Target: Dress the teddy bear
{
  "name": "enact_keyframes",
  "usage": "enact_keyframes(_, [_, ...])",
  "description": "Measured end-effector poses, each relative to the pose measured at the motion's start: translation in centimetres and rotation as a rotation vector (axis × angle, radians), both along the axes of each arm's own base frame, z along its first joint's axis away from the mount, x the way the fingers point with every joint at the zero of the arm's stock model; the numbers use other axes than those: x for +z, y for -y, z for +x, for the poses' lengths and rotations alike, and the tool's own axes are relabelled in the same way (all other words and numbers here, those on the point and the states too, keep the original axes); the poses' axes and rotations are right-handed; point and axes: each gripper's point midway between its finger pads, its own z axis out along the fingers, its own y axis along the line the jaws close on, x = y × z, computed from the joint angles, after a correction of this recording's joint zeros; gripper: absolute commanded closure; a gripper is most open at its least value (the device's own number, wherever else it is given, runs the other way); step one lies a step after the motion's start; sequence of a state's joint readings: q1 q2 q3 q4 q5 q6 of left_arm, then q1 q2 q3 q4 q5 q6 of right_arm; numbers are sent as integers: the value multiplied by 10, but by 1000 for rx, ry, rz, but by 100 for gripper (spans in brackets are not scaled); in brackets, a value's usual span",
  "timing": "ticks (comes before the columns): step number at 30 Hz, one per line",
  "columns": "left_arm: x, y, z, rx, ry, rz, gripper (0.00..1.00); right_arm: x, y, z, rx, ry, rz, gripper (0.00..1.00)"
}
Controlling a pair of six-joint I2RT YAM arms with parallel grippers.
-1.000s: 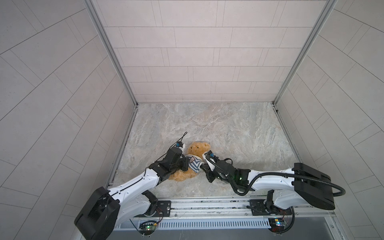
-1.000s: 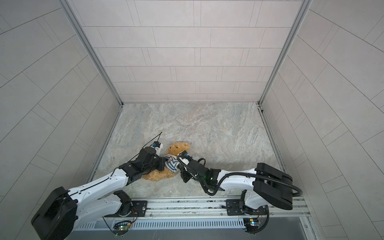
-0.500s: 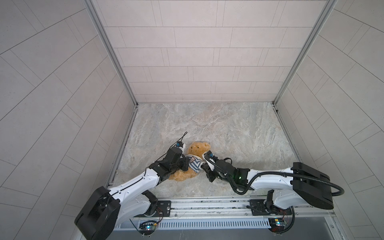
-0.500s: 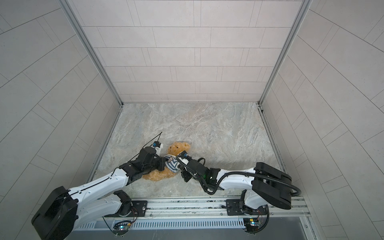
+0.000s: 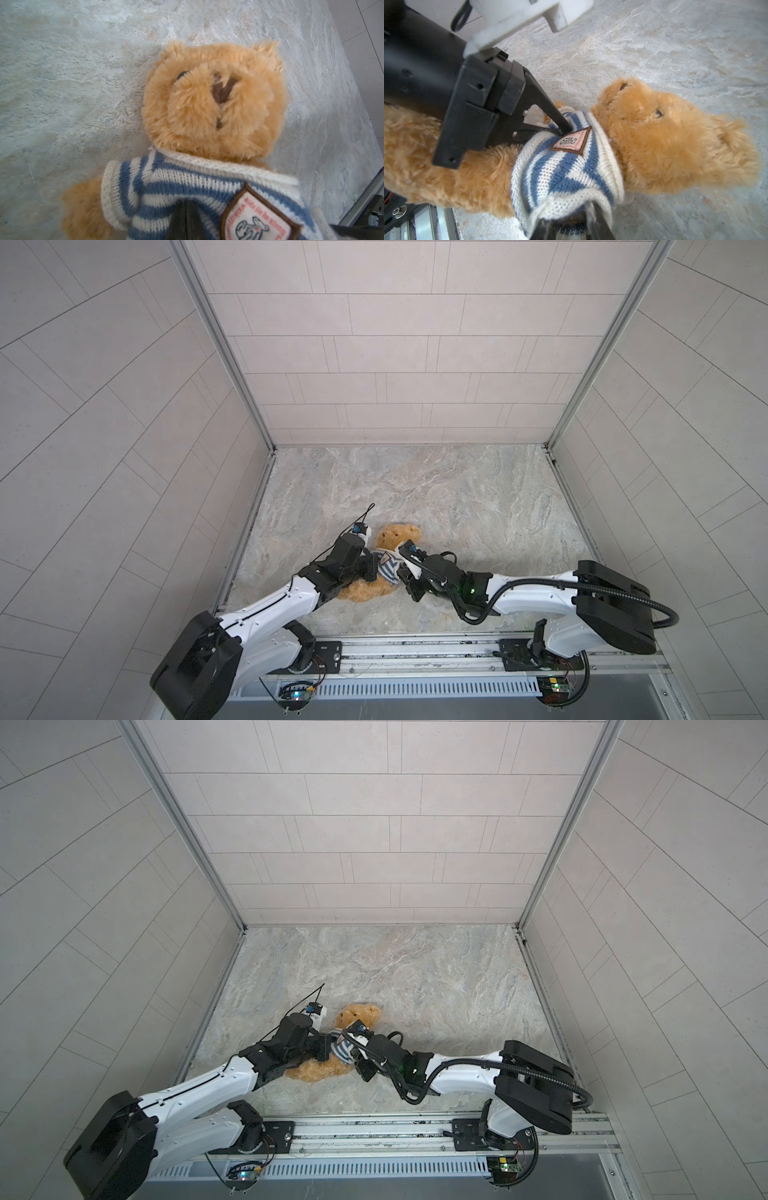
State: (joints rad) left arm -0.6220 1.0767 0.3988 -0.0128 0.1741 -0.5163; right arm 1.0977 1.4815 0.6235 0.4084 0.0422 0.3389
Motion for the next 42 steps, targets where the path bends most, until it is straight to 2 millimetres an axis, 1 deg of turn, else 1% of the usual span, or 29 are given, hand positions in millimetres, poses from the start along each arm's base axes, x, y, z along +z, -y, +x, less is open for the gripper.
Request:
enact_keyframes(5, [0, 0, 0, 1, 0, -1, 100, 1, 0, 7, -4, 11, 6, 89])
enact_keyframes(9, [0, 0, 0, 3, -2, -4, 100, 2, 0, 8, -1, 19, 4, 97])
enact_keyframes(11, [1, 0, 0, 6, -2, -7, 100, 2, 0, 8, 0, 20, 5, 100])
enact_keyframes(13, [2, 0, 0, 8, -1, -10, 100, 3, 1, 7, 2, 22, 4, 100])
enact_keyframes(14, [4, -1, 0, 8, 3, -13, 98, 5, 1, 7, 2, 22, 5, 100])
enact_keyframes(17, [15, -5, -5, 11, 21, -21, 80, 19, 5, 4, 4, 29, 24, 100])
enact_keyframes(19, [27, -9, -11, 14, 39, -31, 68, 33, 9, 4, -5, 35, 50, 100])
enact_keyframes(20, [35, -10, -15, 9, 53, -37, 64, 39, 12, 4, -14, 36, 65, 100])
enact_keyframes(22, [56, -8, -22, -4, 86, -73, 58, 50, 16, 5, -34, 32, 102, 100])
enact_keyframes(23, [66, -5, -25, -16, 103, -91, 56, 52, 18, 6, -45, 27, 113, 100])
enact_keyframes(24, [75, 0, -29, -35, 119, -113, 54, 52, 21, 8, -57, 19, 118, 100])
enact_keyframes(26, [88, 12, -40, -78, 132, -153, 51, 48, 24, 9, -76, 1, 120, 100])
enact_keyframes(28, [91, 22, -49, -116, 124, -177, 50, 44, 25, 10, -89, -16, 119, 100])
enact_keyframes(31, [84, 34, -60, -152, 83, -178, 50, 44, 26, 10, -98, -29, 127, 100])
enact_keyframes(32, [82, 36, -62, -154, 70, -176, 49, 43, 26, 10, -100, -33, 129, 100])
enact_keyframes(35, [82, 43, -61, -147, 56, -201, 50, 43, 26, 10, -106, -38, 129, 100])
enact_keyframes(37, [83, 48, -59, -141, 54, -216, 54, 43, 27, 10, -109, -39, 129, 100])
enact_keyframes(42, [82, 55, -53, -119, 48, -235, 71, 42, 28, 6, -107, -42, 118, 100])
